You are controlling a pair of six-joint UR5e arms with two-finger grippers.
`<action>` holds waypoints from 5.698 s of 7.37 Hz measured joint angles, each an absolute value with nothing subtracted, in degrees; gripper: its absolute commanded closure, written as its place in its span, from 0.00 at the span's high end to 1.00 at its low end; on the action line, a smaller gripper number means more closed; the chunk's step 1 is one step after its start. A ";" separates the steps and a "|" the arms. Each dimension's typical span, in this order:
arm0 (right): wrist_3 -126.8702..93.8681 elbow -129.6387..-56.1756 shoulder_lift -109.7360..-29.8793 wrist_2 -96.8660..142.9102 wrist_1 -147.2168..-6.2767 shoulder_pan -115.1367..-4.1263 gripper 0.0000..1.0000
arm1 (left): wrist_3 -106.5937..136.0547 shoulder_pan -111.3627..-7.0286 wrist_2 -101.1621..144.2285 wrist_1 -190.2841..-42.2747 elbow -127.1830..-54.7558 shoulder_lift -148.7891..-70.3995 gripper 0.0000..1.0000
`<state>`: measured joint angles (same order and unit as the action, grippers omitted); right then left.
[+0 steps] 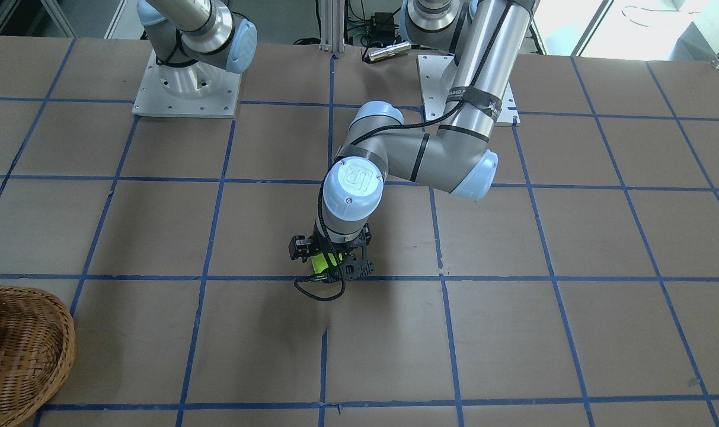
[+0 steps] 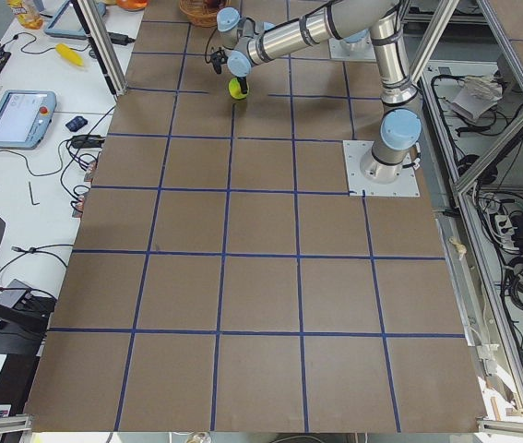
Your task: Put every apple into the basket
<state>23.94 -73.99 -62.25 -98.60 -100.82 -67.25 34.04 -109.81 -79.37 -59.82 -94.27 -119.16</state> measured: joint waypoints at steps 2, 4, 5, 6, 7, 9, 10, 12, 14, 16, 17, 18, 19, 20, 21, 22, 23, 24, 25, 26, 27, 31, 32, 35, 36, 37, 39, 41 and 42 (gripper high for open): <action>21.85 -74.00 -65.82 -95.23 -95.47 -70.61 1.00 | 30.71 -108.43 -78.00 -66.01 -93.14 -113.15 1.00; 13.75 -74.35 -68.05 -90.09 -90.76 -76.35 1.00 | 18.61 -103.18 -77.70 -79.37 -92.63 -103.61 1.00; 9.48 -74.48 -68.69 -88.83 -89.69 -80.52 1.00 | 11.52 -99.70 -77.86 -85.87 -92.55 -98.28 1.00; 4.30 -74.58 -68.88 -88.30 -89.26 -85.76 1.00 | 5.26 -96.23 -79.05 -90.54 -92.60 -92.99 1.00; -0.44 -74.82 -68.53 -88.04 -89.11 -91.38 1.00 | 1.61 -93.72 -82.02 -92.97 -93.07 -88.92 1.00; -5.17 -77.01 -67.21 -87.81 -90.16 -101.39 1.00 | 0.63 -91.80 -85.87 -93.69 -93.17 -86.11 1.00; -6.16 -78.98 -66.46 -87.44 -92.38 -104.07 1.00 | 1.02 -91.78 -86.40 -93.57 -92.22 -86.32 1.00; -7.78 -83.69 -65.07 -85.12 -100.48 -107.67 1.00 | 0.57 -91.80 -86.92 -91.83 -91.43 -86.38 1.00; -10.00 -87.22 -63.80 -83.52 -105.02 -109.72 1.00 | 0.48 -91.96 -87.38 -89.59 -92.84 -85.23 1.00; -10.33 -88.23 -61.48 -83.11 -109.43 -110.47 1.00 | 0.74 -92.01 -89.01 -89.09 -94.02 -84.23 1.00; -10.21 -88.33 -60.24 -83.09 -111.58 -110.53 1.00 | 0.76 -92.02 -89.90 -88.88 -94.40 -84.05 1.00; -10.19 -88.37 -59.31 -83.11 -112.94 -110.55 1.00 | 0.73 -92.02 -90.22 -88.75 -94.57 -84.00 1.00; -10.21 -88.45 -58.62 -83.17 -113.49 -110.59 1.00 | 0.75 -92.02 -90.22 -88.71 -94.60 -84.03 1.00; -10.16 -88.50 -58.17 -83.27 -113.67 -110.62 1.00 | 0.80 -92.02 -90.16 -88.69 -94.57 -84.10 1.00; -10.03 -88.53 -57.74 -83.43 -113.76 -110.64 0.85 | 0.82 -92.01 -90.11 -88.68 -94.52 -84.13 1.00; -9.97 -88.55 -57.17 -83.62 -114.13 -110.65 0.01 | 0.85 -91.97 -90.10 -88.68 -94.41 -84.21 1.00; -9.87 -88.49 -56.67 -83.78 -114.86 -110.64 0.00 | 0.87 -91.97 -90.09 -88.68 -94.25 -84.37 1.00; -9.71 -88.26 -56.60 -83.95 -115.32 -110.61 0.00 | 0.86 -91.97 -90.09 -88.68 -94.18 -84.43 1.00; -9.63 -87.84 -56.79 -84.00 -115.40 -110.43 0.00 | 0.82 -91.96 -90.09 -88.68 -94.16 -84.41 1.00; -9.60 -87.09 -57.73 -84.16 -114.73 -109.86 0.00 | 0.78 -91.96 -90.09 -88.68 -94.14 -84.41 1.00; -9.52 -85.46 -59.81 -85.08 -112.19 -108.06 0.00 | 0.76 -91.97 -90.09 -88.68 -94.15 -84.39 1.00; 0.27 -78.23 -65.21 -90.15 -99.51 -86.08 0.00 | 0.43 -91.83 -90.16 -88.68 -94.55 -84.18 1.00; 5.66 -77.82 -65.19 -91.06 -100.62 -80.94 0.00 | 0.43 -91.83 -90.16 -88.68 -94.55 -84.14 1.00; 14.70 -77.83 -61.96 -95.52 -108.23 -73.71 0.00 | 0.57 -91.84 -90.21 -88.76 -94.39 -84.12 1.00; 15.70 -77.94 -60.04 -97.20 -111.89 -72.71 0.02 | 0.58 -91.84 -90.14 -88.76 -94.35 -84.14 1.00; 16.24 -78.18 -58.65 -97.89 -113.72 -71.95 0.74 | 0.57 -91.87 -90.11 -88.77 -94.34 -84.13 1.00; 16.55 -78.83 -57.70 -98.37 -114.26 -71.27 1.00 | 0.55 -91.81 -90.09 -88.73 -94.21 -84.13 1.00; 16.63 -79.01 -57.80 -98.72 -112.13 -70.79 1.00 | 0.48 -91.66 -90.07 -88.75 -94.15 -84.21 1.00; 16.67 -78.82 -58.27 -98.72 -110.21 -70.28 1.00 | 0.43 -91.55 -90.03 -88.73 -94.11 -84.25 1.00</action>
<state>16.67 -78.82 -58.27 -98.72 -110.21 -70.28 0.43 -91.55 -90.03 -88.73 -94.11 -84.25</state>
